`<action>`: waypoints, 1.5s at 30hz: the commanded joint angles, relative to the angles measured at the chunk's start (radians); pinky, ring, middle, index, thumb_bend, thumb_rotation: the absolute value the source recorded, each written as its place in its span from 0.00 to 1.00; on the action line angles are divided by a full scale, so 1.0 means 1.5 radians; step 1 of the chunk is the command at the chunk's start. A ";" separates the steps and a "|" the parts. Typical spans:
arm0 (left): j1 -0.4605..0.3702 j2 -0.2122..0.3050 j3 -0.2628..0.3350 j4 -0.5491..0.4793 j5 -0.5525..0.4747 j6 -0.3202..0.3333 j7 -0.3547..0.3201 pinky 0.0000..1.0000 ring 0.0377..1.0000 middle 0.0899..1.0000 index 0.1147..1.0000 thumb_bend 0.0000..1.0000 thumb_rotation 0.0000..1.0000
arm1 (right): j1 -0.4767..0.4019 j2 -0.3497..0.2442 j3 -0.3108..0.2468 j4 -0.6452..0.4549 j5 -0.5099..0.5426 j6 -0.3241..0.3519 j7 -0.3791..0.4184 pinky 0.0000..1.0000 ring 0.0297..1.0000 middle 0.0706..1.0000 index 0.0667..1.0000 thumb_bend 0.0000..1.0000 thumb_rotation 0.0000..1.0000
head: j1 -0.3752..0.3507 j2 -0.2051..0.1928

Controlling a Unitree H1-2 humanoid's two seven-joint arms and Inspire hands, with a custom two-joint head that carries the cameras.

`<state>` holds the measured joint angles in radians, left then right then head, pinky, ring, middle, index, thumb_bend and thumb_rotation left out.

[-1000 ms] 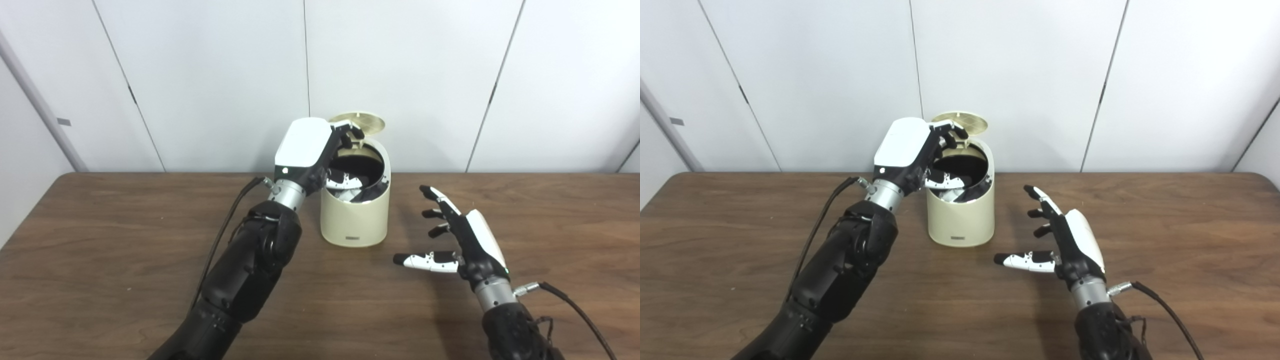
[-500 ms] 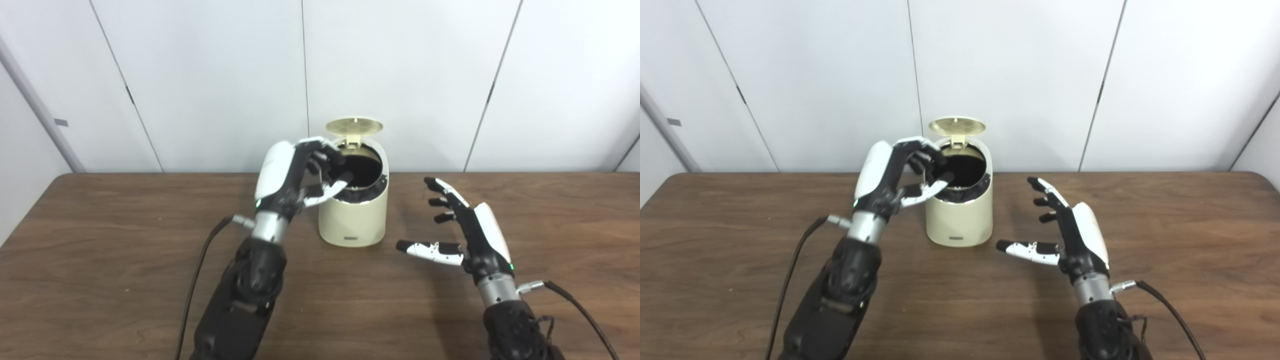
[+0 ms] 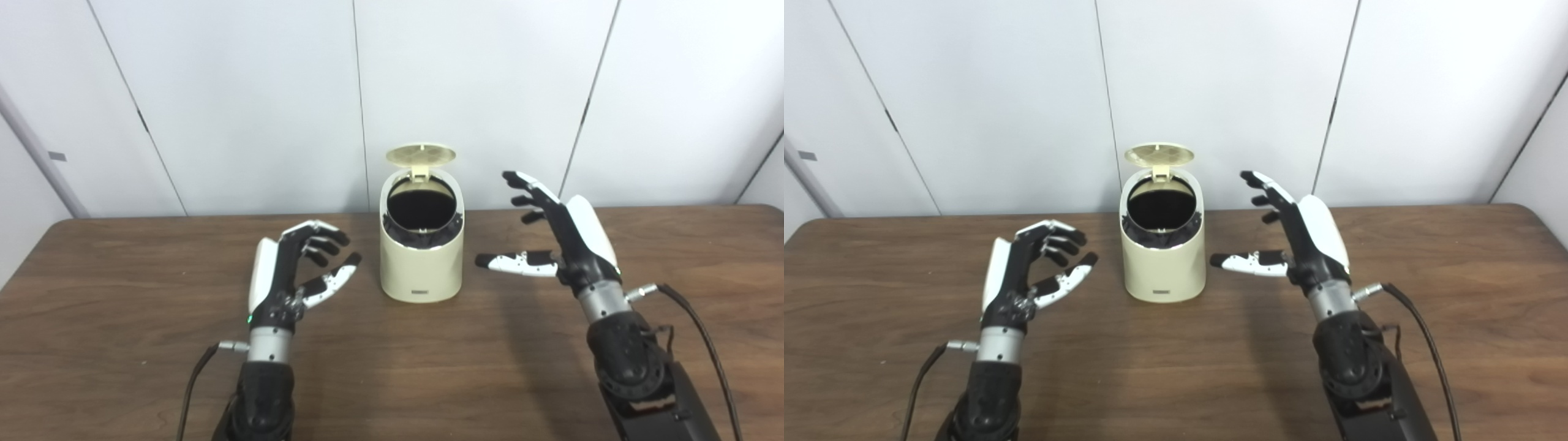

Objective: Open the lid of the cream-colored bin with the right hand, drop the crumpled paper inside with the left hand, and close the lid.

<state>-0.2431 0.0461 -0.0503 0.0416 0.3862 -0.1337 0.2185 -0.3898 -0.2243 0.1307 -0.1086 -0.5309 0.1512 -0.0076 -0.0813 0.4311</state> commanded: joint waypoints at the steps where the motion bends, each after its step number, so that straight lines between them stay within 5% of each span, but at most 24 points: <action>1: -0.007 -0.002 0.004 -0.005 -0.010 -0.028 0.008 0.47 0.56 0.59 0.43 0.50 0.04 | -0.042 -0.014 0.004 -0.026 -0.013 -0.005 0.013 0.66 0.81 0.87 0.86 0.70 0.35 | 0.000 -0.003; 11: 0.013 -0.009 0.013 0.038 -0.036 -0.071 0.022 0.49 0.58 0.63 0.43 0.51 0.04 | -0.123 -0.035 0.029 0.009 -0.035 -0.026 0.047 0.70 0.83 0.88 0.86 0.73 0.43 | 0.002 -0.016; 31: 0.005 -0.019 0.006 0.044 -0.028 -0.060 0.017 0.49 0.58 0.63 0.43 0.51 0.05 | -0.209 -0.042 0.060 0.049 -0.086 -0.013 0.097 0.74 0.86 0.88 0.87 0.78 0.37 | 0.012 -0.014; 45: 0.001 -0.023 0.005 0.040 -0.023 -0.050 0.015 0.49 0.57 0.62 0.43 0.51 0.05 | -0.228 -0.033 0.099 0.028 -0.124 0.015 0.149 0.74 0.89 0.89 0.89 0.77 0.44 | 0.020 -0.006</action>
<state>-0.1975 0.0149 -0.0423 0.1279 0.3449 -0.2002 0.2339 -0.6707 -0.2735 0.2826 -0.0282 -0.7051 0.1754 0.2145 -0.0506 0.4218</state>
